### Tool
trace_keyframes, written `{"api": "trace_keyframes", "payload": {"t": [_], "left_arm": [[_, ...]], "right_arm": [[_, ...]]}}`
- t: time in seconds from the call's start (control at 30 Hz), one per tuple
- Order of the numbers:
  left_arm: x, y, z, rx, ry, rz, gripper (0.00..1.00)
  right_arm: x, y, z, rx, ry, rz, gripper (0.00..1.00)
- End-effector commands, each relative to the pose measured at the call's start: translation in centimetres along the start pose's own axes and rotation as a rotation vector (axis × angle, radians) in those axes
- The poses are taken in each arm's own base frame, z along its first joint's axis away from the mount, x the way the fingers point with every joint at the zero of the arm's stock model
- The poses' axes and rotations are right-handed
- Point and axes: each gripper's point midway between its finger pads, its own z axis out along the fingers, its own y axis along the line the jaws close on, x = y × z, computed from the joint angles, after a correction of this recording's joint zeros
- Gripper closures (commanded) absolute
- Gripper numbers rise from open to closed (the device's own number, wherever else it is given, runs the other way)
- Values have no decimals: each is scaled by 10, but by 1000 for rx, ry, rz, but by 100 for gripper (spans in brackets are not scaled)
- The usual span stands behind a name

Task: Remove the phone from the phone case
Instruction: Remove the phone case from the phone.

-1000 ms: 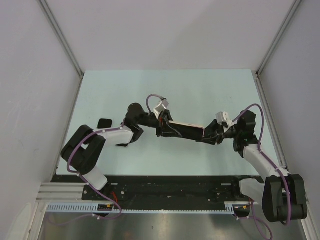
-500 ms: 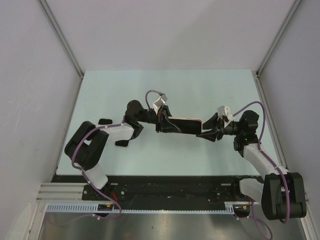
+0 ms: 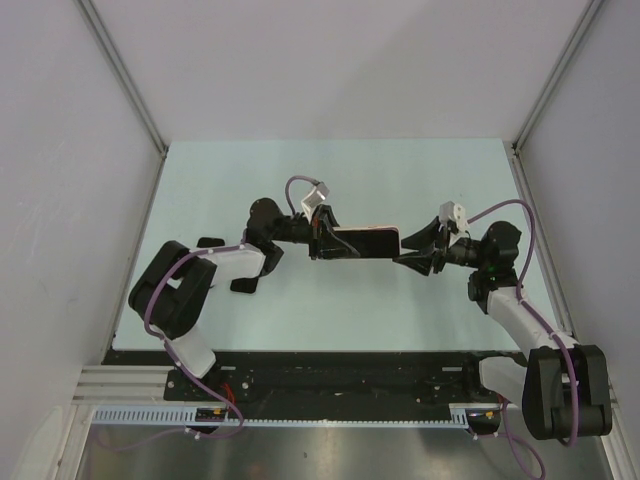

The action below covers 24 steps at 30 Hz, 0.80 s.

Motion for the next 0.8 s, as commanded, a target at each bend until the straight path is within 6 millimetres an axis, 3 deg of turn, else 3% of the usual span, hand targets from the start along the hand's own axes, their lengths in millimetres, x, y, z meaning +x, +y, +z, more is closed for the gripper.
{"api": "trace_keyframes", "payload": {"t": [0.0, 0.4, 0.77], "left_arm": [[9, -23, -1, 110, 81, -6, 100], [15, -27, -4, 142, 115, -37, 100], [21, -31, -1, 173, 139, -38, 100]], "right_arm": [[-33, -28, -5, 147, -68, -125, 55], [-25, -14, -5, 69, -27, -210, 54], [-35, -28, -8, 160, -55, -206, 55]]}}
